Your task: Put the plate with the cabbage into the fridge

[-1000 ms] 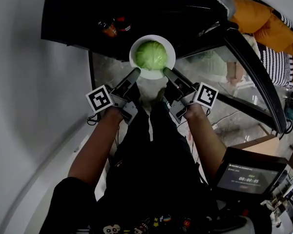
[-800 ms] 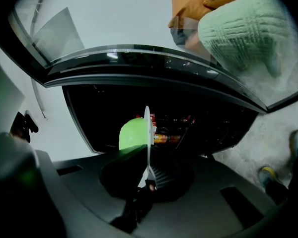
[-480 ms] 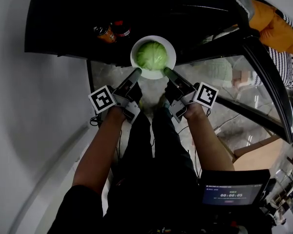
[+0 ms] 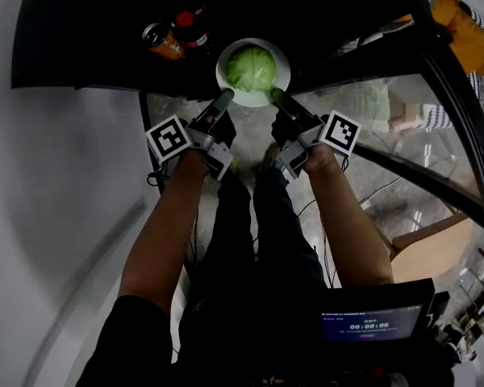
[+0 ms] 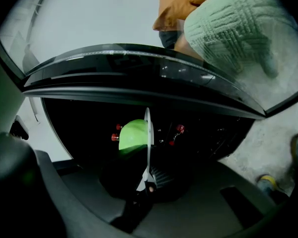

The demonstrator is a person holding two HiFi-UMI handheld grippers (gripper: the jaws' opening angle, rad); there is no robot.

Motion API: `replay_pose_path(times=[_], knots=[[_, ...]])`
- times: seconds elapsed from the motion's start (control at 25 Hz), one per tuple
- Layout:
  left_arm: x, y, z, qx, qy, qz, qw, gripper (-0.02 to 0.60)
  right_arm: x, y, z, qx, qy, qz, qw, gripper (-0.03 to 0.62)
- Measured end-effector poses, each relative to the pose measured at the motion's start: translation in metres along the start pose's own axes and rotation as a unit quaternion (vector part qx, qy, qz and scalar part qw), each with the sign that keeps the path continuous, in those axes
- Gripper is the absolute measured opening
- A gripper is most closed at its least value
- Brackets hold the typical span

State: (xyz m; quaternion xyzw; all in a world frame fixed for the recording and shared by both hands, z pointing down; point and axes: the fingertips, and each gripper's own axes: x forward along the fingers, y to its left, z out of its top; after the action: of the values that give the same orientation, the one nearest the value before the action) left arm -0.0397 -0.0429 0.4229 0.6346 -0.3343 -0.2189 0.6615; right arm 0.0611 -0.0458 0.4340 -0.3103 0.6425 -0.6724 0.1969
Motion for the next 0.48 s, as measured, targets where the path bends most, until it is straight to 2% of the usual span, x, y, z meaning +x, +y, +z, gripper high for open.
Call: replay_pose_path(times=[0.48], knots=[[0.0013, -0.0055, 0.0019, -0.001, -0.013, 0.005, 0.9999, 0.009, 0.0011, 0.0032, 0.0024, 0.016, -0.009, 0.005, 1.000, 0.017]])
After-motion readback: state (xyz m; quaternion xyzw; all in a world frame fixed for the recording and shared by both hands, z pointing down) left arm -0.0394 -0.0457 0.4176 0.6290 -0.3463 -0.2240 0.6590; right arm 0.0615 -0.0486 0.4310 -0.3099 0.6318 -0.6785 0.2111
